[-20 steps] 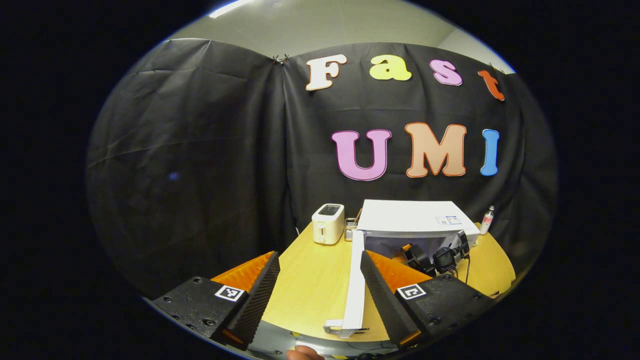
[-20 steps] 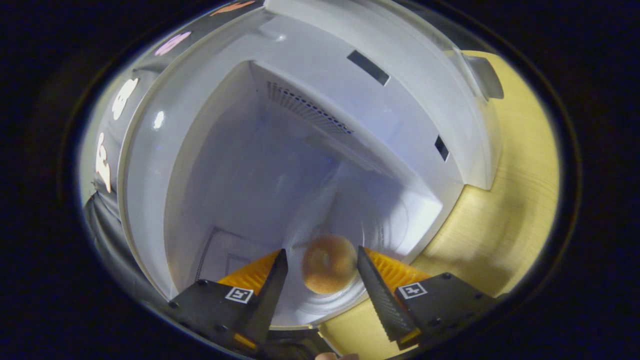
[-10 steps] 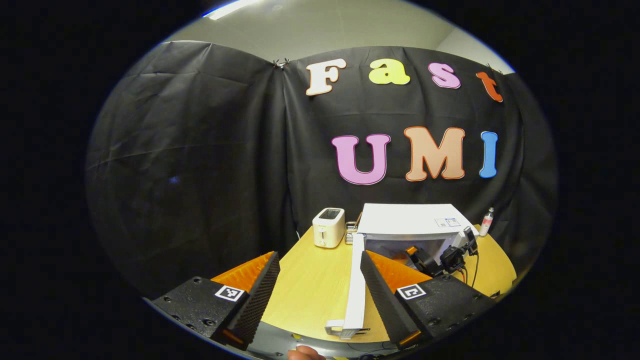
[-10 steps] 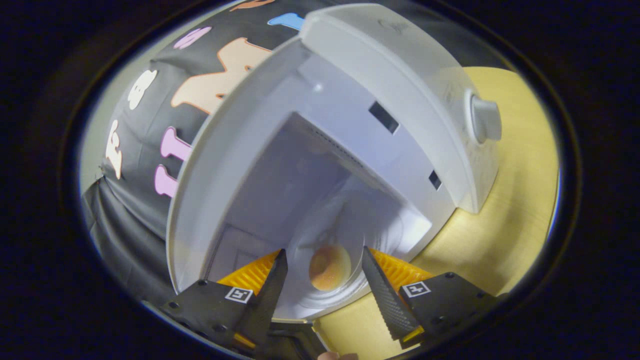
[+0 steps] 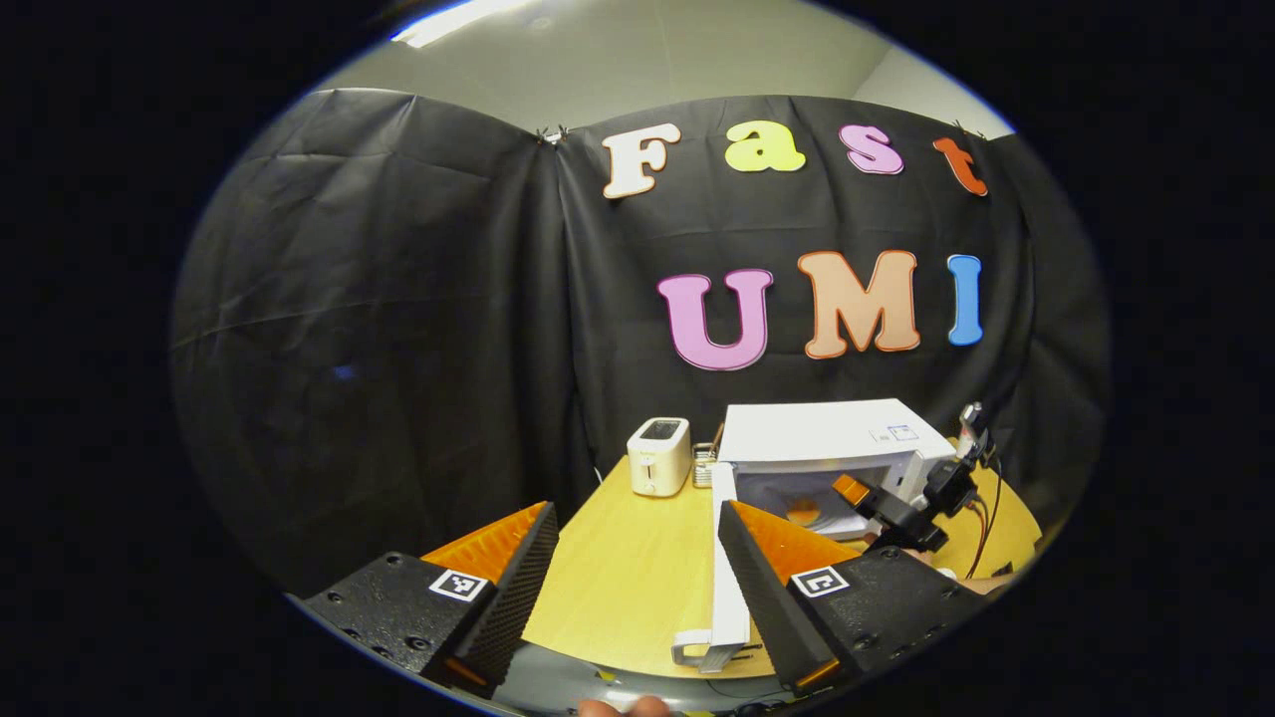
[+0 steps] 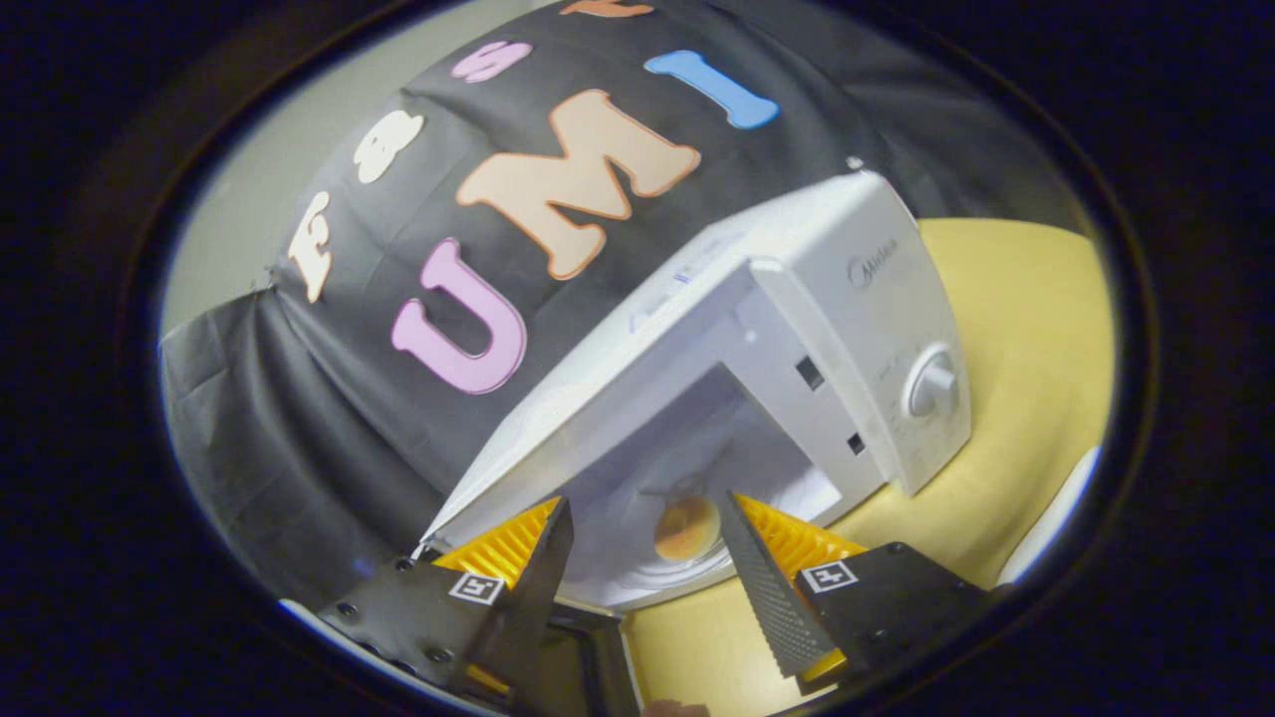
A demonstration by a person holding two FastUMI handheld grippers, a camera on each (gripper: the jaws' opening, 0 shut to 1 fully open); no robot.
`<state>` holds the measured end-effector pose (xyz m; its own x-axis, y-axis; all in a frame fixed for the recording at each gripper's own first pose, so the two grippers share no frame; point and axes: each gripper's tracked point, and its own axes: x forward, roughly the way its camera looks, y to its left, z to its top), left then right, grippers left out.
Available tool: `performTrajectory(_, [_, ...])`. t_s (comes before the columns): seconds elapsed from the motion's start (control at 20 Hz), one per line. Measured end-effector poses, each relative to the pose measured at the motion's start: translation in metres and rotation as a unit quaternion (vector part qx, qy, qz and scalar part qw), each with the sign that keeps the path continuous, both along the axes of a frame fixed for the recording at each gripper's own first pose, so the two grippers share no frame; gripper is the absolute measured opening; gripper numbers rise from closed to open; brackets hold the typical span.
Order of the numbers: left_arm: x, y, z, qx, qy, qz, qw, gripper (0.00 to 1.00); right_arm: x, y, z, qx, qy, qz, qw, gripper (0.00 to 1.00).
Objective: Open the microwave oven with the left hand, put the food in, and close the microwave oven.
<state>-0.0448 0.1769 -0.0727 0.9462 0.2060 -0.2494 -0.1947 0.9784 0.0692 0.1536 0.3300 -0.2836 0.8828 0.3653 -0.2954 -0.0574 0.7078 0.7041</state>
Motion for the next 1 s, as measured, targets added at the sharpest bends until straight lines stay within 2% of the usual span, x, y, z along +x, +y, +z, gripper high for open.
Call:
performTrajectory(0.05, [-0.003, 0.005, -0.007, -0.008, 0.005, 0.006, 1.000, 0.93, -0.005, -0.005, 0.010, -0.013, -0.016, 0.006, 1.000, 0.81])
performTrajectory(0.2, [-0.009, 0.017, -0.033, -0.020, 0.033, 0.020, 0.999, 0.42, -0.019, -0.024, 0.038, -0.054, -0.057, 0.023, 0.997, 0.81])
performTrajectory(0.3, [-0.014, 0.031, -0.062, -0.013, 0.065, 0.034, 0.997, 0.07, -0.027, -0.047, 0.057, -0.114, -0.106, 0.034, 0.987, 0.81])
performTrajectory(0.4, [-0.008, 0.022, -0.088, -0.044, 0.081, 0.018, 0.996, 0.00, -0.037, -0.068, 0.081, -0.157, -0.148, 0.038, 0.976, 0.81])
performTrajectory(0.6, [-0.013, 0.026, -0.156, -0.113, 0.134, 0.030, 0.984, 0.00, -0.059, -0.114, 0.122, -0.197, -0.180, 0.013, 0.964, 0.81])
performTrajectory(0.75, [-0.009, 0.025, -0.184, -0.144, 0.141, 0.036, 0.979, 0.00, -0.070, -0.149, 0.145, -0.245, -0.206, -0.001, 0.947, 0.81])
performTrajectory(0.8, [-0.009, 0.025, -0.196, -0.145, 0.153, 0.036, 0.977, 0.01, -0.073, -0.160, 0.150, -0.260, -0.212, -0.004, 0.942, 0.81])
performTrajectory(0.85, [-0.011, 0.025, -0.211, -0.139, 0.166, 0.037, 0.976, 0.00, -0.078, -0.170, 0.155, -0.274, -0.217, -0.011, 0.937, 0.92])
performTrajectory(0.95, [-0.013, 0.022, -0.229, -0.119, 0.191, 0.032, 0.974, 0.01, -0.083, -0.194, 0.161, -0.298, -0.222, -0.034, 0.928, 0.92])
performTrajectory(1.0, [-0.011, 0.016, -0.232, -0.113, 0.194, 0.022, 0.974, 0.00, -0.088, -0.201, 0.161, -0.302, -0.216, -0.038, 0.928, 0.92])
